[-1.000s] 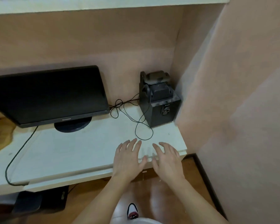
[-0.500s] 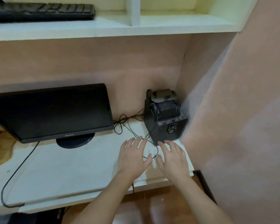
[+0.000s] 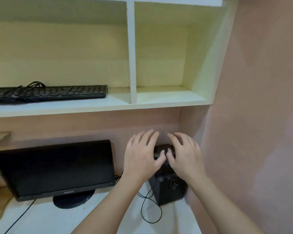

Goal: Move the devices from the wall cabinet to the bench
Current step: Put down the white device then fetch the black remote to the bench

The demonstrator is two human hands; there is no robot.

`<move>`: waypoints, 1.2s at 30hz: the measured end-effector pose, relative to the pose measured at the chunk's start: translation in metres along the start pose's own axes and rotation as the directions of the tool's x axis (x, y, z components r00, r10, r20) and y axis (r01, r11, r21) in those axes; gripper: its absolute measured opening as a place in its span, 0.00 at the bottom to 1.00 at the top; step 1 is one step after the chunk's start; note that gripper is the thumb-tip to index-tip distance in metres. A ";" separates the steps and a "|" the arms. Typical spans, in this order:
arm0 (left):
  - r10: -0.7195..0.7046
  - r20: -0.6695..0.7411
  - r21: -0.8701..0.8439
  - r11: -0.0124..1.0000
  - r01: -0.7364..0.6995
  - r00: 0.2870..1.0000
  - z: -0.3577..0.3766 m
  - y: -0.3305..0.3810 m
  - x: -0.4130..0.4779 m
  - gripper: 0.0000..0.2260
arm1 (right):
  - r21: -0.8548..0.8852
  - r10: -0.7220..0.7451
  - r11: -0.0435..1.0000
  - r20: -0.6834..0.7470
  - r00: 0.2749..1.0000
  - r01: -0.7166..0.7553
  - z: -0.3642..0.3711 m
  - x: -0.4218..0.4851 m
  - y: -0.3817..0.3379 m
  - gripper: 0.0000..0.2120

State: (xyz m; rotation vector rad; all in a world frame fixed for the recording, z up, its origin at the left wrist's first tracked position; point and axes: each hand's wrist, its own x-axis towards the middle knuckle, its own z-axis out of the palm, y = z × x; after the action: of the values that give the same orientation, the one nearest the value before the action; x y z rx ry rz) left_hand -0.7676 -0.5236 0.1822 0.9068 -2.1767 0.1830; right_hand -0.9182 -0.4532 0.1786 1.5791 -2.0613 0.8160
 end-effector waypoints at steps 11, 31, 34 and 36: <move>0.133 -0.323 0.121 0.988 -0.098 0.937 -0.119 0.035 0.118 0.27 | -0.035 -0.078 0.997 -0.283 0.956 0.071 -0.127 0.099 -0.018 0.24; 0.347 -0.459 0.404 0.902 -0.156 0.818 -0.200 0.015 0.259 0.27 | -0.108 -0.311 0.950 -0.406 0.859 0.293 -0.239 0.245 -0.036 0.26; 0.383 -0.441 0.448 0.877 -0.171 0.812 -0.204 0.003 0.280 0.28 | -0.033 -0.338 0.938 -0.301 0.892 0.344 -0.241 0.273 -0.036 0.27; 0.410 -0.424 0.482 0.857 -0.182 0.808 -0.206 -0.003 0.291 0.28 | 0.007 -0.354 0.931 -0.230 0.906 0.366 -0.239 0.290 -0.034 0.28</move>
State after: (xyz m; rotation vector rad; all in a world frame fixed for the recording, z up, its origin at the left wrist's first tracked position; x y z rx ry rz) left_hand -0.7778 -0.6061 0.5291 0.6188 -1.7733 0.9805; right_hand -0.9693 -0.5072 0.5484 1.7353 -1.5386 0.8652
